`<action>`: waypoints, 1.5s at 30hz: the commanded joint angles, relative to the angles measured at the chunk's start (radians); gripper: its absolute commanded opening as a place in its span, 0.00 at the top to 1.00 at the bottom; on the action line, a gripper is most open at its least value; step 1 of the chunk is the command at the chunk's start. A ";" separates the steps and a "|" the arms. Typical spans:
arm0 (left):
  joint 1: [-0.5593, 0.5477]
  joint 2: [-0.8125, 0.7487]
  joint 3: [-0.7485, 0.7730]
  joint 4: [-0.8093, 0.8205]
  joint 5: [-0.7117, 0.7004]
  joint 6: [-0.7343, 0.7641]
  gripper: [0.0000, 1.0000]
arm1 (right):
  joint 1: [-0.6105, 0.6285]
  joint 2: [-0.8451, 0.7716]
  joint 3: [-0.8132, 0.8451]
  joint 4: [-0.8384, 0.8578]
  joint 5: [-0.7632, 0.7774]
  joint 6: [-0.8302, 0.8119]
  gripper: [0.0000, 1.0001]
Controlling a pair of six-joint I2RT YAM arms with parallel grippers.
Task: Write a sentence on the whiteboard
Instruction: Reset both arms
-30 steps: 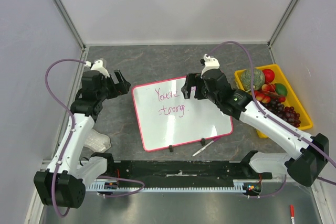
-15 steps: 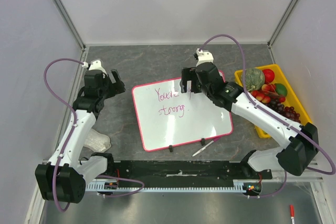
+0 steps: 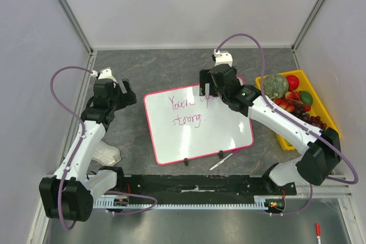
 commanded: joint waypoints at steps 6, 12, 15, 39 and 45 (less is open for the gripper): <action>-0.001 -0.033 -0.008 0.044 -0.046 0.026 0.00 | -0.078 -0.046 0.036 0.012 0.173 -0.098 0.02; -0.001 -0.041 -0.010 0.047 -0.041 0.021 0.01 | -0.139 -0.061 -0.038 0.011 0.169 -0.085 0.02; -0.002 -0.049 -0.007 0.047 -0.035 0.017 0.01 | -0.169 -0.070 -0.073 0.014 0.170 -0.075 0.02; -0.001 -0.116 -0.050 0.044 0.020 -0.052 0.01 | -0.308 -0.305 -0.308 0.025 0.265 -0.077 0.02; -0.002 -0.129 -0.059 0.025 0.035 -0.072 0.01 | -0.310 -0.363 -0.363 0.029 0.273 -0.078 0.02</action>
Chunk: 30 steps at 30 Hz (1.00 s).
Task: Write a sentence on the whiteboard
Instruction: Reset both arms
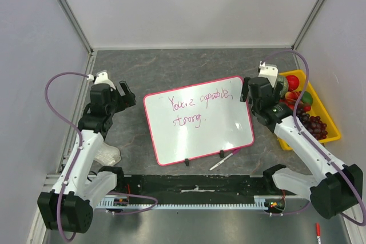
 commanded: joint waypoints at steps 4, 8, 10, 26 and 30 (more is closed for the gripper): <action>-0.001 -0.021 -0.014 -0.001 0.041 -0.054 0.01 | -0.008 -0.096 -0.065 0.032 0.047 -0.008 0.02; -0.002 -0.035 -0.019 -0.007 0.065 -0.057 0.01 | -0.007 -0.150 -0.102 0.046 0.021 -0.027 0.02; -0.001 -0.037 -0.021 -0.007 0.079 -0.051 0.01 | -0.007 -0.179 -0.127 0.058 0.016 -0.035 0.02; -0.001 -0.073 0.048 0.050 0.076 -0.003 0.01 | -0.005 -0.279 -0.211 0.152 -0.015 -0.103 0.02; -0.001 -0.066 0.059 0.093 0.082 0.005 0.01 | -0.007 -0.273 -0.219 0.207 -0.010 -0.123 0.02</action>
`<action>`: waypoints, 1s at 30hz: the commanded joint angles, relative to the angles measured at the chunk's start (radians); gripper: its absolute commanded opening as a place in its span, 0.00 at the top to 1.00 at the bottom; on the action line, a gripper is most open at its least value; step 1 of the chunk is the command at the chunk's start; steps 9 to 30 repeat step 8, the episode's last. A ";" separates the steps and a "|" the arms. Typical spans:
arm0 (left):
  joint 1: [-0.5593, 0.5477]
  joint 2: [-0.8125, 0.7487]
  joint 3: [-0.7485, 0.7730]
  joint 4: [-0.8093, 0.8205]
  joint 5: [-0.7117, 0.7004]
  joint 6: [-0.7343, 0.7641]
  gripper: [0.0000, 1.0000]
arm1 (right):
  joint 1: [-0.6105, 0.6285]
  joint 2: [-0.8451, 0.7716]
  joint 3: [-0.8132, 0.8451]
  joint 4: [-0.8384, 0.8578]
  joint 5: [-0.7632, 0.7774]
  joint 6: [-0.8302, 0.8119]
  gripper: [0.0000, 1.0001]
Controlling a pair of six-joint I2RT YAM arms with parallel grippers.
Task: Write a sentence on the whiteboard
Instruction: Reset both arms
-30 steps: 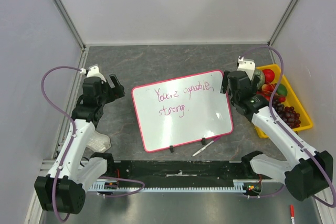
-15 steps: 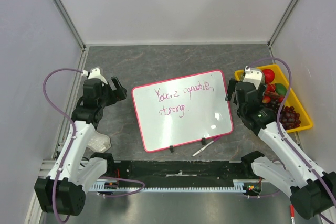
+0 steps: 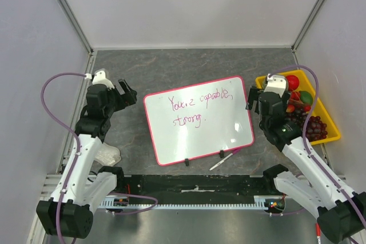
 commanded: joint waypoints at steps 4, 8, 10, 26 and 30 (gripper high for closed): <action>-0.001 0.004 0.045 0.128 0.001 0.028 0.02 | -0.002 -0.001 -0.046 0.238 -0.019 -0.095 0.02; -0.002 0.015 0.029 0.168 -0.019 0.050 0.05 | -0.010 0.035 -0.083 0.404 -0.017 -0.166 0.02; -0.002 0.015 0.029 0.168 -0.019 0.050 0.05 | -0.010 0.035 -0.083 0.404 -0.017 -0.166 0.02; -0.002 0.015 0.029 0.168 -0.019 0.050 0.05 | -0.010 0.035 -0.083 0.404 -0.017 -0.166 0.02; -0.002 0.015 0.029 0.168 -0.019 0.050 0.05 | -0.010 0.035 -0.083 0.404 -0.017 -0.166 0.02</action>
